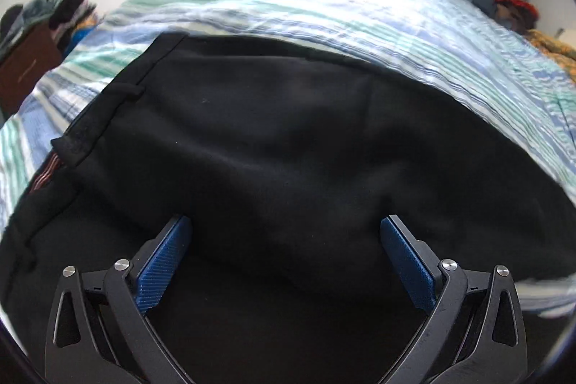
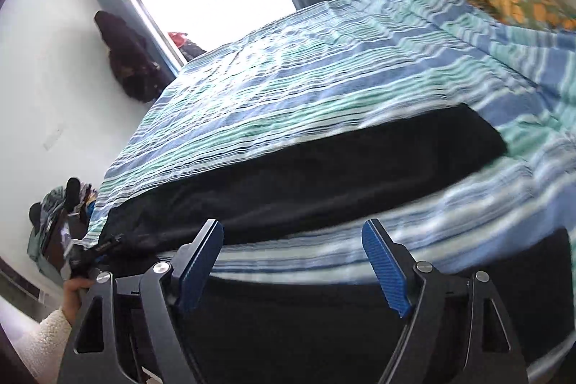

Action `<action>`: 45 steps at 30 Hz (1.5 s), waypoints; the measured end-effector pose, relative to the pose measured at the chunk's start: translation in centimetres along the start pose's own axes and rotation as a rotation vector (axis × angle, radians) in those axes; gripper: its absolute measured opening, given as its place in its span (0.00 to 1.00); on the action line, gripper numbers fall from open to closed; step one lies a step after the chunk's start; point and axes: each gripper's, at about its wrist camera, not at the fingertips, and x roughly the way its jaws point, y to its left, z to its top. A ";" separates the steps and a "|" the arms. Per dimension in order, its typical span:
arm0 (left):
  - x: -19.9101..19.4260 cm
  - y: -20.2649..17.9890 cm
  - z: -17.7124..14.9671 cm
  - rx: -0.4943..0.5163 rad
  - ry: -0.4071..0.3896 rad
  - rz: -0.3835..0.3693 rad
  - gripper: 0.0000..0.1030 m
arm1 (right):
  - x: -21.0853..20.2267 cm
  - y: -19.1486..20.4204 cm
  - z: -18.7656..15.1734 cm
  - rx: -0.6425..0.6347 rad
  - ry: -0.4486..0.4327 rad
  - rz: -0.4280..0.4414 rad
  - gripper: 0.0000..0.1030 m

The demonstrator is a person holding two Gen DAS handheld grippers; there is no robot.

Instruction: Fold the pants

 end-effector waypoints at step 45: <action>-0.5 -1.7 -2.0 0.074 -0.073 0.094 1.00 | -13.9 -19.9 -11.7 -0.052 0.163 -0.468 0.08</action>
